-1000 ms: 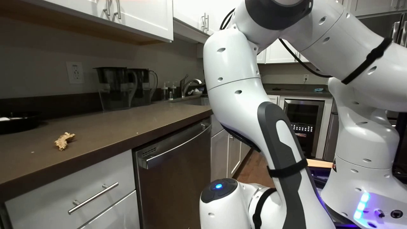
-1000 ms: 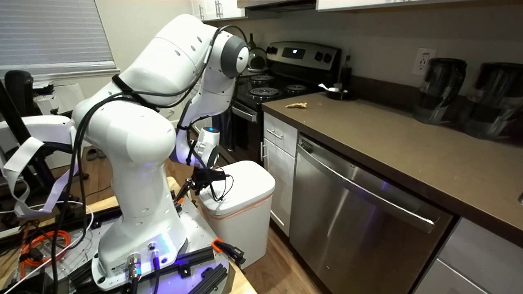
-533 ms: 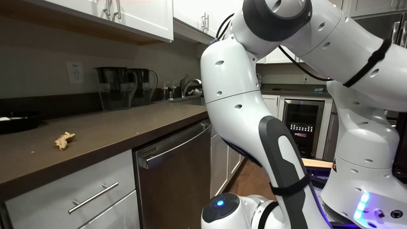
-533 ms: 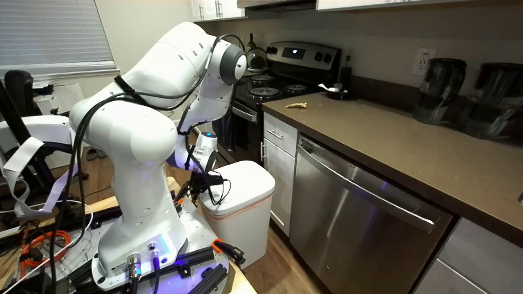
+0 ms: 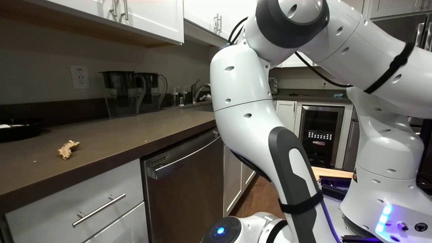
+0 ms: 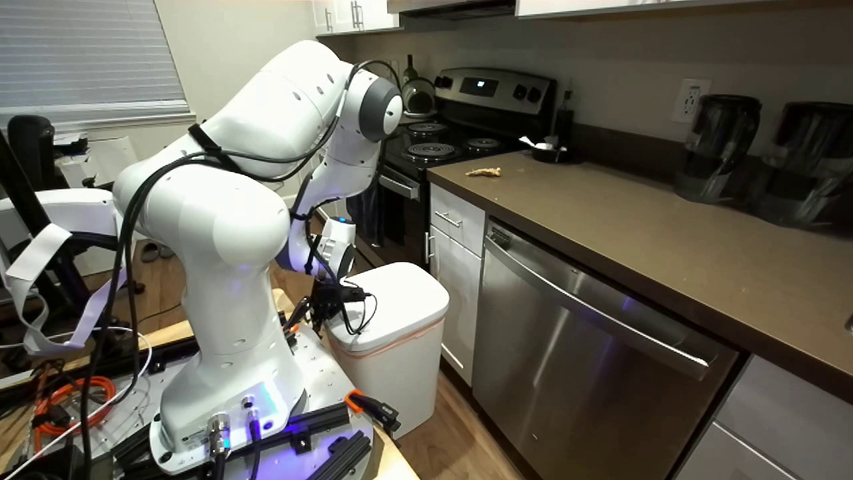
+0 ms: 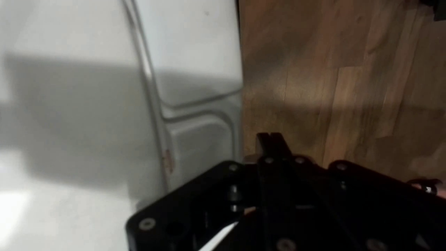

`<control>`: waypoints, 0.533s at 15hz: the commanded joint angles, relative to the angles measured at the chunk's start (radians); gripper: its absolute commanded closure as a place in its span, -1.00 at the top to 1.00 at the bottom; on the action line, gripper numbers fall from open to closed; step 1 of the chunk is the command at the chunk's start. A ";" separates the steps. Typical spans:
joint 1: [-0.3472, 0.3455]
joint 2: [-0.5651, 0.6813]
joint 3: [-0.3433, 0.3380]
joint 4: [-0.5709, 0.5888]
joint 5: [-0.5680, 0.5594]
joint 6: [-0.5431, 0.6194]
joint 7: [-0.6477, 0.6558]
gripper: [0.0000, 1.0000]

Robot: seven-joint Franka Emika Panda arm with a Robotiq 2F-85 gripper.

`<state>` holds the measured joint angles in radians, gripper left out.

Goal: Open the white bin

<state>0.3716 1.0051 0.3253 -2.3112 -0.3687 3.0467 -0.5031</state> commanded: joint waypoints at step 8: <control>-0.048 -0.063 0.046 0.033 -0.010 -0.178 0.017 -0.90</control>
<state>0.3564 0.9828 0.3497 -2.2737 -0.3686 2.9247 -0.5031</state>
